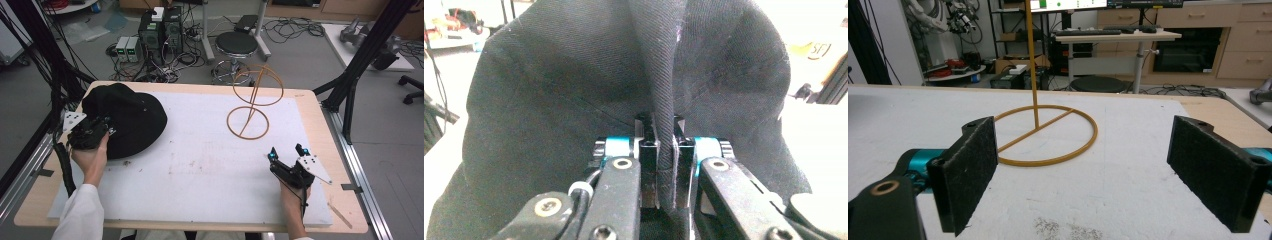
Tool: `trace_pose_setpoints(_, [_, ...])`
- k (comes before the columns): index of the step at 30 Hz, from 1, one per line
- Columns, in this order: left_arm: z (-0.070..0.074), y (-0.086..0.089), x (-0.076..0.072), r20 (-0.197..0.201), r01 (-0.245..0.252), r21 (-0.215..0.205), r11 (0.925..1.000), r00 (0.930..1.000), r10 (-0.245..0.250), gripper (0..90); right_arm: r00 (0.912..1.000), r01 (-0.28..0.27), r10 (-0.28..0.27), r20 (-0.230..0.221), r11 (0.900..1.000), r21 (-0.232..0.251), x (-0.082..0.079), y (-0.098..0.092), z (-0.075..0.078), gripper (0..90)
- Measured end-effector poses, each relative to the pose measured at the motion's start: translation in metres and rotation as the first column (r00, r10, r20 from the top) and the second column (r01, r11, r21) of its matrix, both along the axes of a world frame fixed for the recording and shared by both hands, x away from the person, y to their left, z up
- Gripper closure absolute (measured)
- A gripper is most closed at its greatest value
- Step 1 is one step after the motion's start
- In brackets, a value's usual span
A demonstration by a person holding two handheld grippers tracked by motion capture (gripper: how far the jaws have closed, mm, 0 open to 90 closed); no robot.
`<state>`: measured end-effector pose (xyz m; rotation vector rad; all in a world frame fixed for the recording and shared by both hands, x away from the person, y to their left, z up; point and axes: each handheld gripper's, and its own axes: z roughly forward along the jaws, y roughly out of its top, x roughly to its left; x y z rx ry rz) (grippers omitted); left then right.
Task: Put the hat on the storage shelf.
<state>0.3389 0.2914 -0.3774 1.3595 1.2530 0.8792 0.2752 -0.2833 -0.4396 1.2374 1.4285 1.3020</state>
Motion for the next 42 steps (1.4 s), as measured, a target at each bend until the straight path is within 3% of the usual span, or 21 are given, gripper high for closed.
trace_pose_setpoints(6, [0.017,-0.013,-0.007,0.06,0.034,0.011,0.9994,0.9976,-0.035,85.9,1.0,0.006,-0.006,-0.006,1.0,0.01,0.0,0.0,0.0,12.2])
trace_pose_setpoints(11, [0.03,-0.026,-0.009,0.105,0.064,0.046,0.9969,0.9921,-0.069,85.9,0.9999,0.003,-0.003,-0.012,1.0,0.02,0.0,-0.001,-0.001,12.2])
trace_pose_setpoints(20, [0.041,-0.042,-0.007,0.141,0.113,0.054,0.9922,0.9828,-0.119,85.9,1.0,0.001,-0.001,-0.007,1.0,0.024,-0.001,-0.001,0.0,12.2])
trace_pose_setpoints(29, [0.057,-0.062,-0.005,0.195,0.189,0.033,0.9815,0.9619,-0.191,85.9,0.9999,-0.001,0.001,-0.011,0.999,0.033,-0.002,-0.001,0.0,12.2])
trace_pose_setpoints(42, [0.084,-0.09,0.0,0.234,0.252,0.095,0.9631,0.9346,-0.268,85.8,0.9999,-0.005,0.006,-0.009,0.999,0.042,-0.002,0.0,0.0,12.2])
